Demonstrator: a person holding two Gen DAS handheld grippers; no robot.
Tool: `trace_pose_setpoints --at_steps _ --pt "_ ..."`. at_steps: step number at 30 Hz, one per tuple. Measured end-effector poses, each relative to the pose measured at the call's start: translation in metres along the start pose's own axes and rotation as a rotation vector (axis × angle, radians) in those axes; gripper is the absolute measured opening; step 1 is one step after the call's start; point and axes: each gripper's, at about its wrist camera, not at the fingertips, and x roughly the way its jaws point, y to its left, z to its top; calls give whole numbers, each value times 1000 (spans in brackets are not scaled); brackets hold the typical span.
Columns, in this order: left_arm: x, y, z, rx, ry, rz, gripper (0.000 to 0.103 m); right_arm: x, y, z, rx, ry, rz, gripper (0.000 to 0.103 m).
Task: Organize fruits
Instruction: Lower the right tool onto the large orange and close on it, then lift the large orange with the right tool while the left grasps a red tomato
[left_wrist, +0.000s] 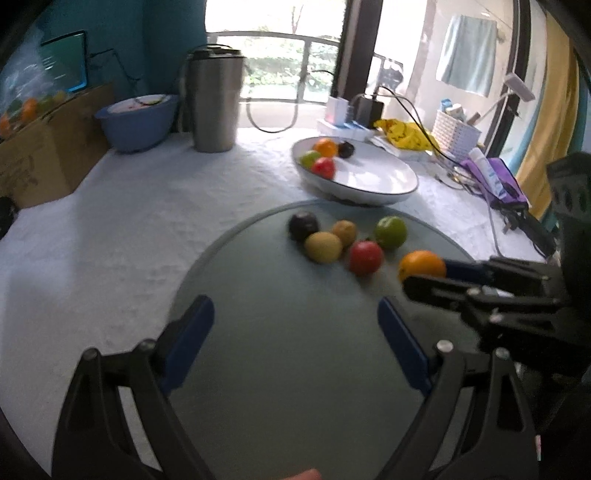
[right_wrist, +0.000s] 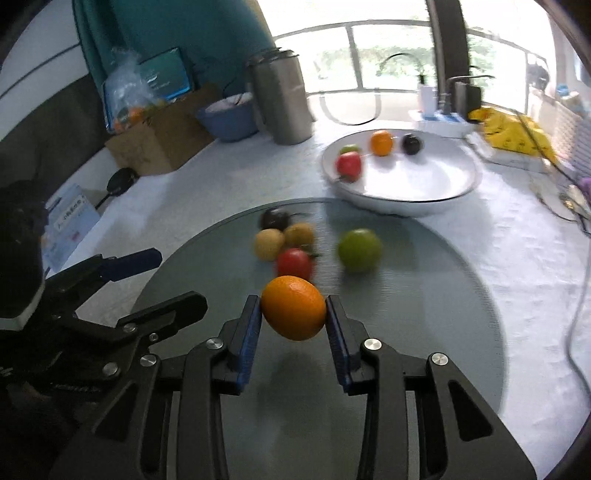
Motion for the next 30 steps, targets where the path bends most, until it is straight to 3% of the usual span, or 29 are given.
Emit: trace_pose_setpoints --at_steps 7,9,10,14,19,24,26,30 --pt "24 -27 14 39 45 -30 91 -18 -44 4 58 -49 -37 37" --pt "31 -33 18 48 62 -39 83 -21 -54 6 70 -61 -38 37" --pt "36 -36 19 55 77 -41 74 -22 -58 6 74 -65 -37 37" --pt "52 -48 22 101 124 -24 59 -23 -70 8 86 -75 -29 37" --pt "57 -52 27 117 136 -13 58 -21 -80 9 101 -80 -13 37" --pt "63 -62 31 156 147 -34 43 -22 -83 11 105 -87 -9 37" --pt "65 -62 33 160 143 -32 31 -22 -83 12 106 -88 -13 37" --pt "65 -61 35 151 147 -53 29 -22 -84 13 109 -88 -24 37"
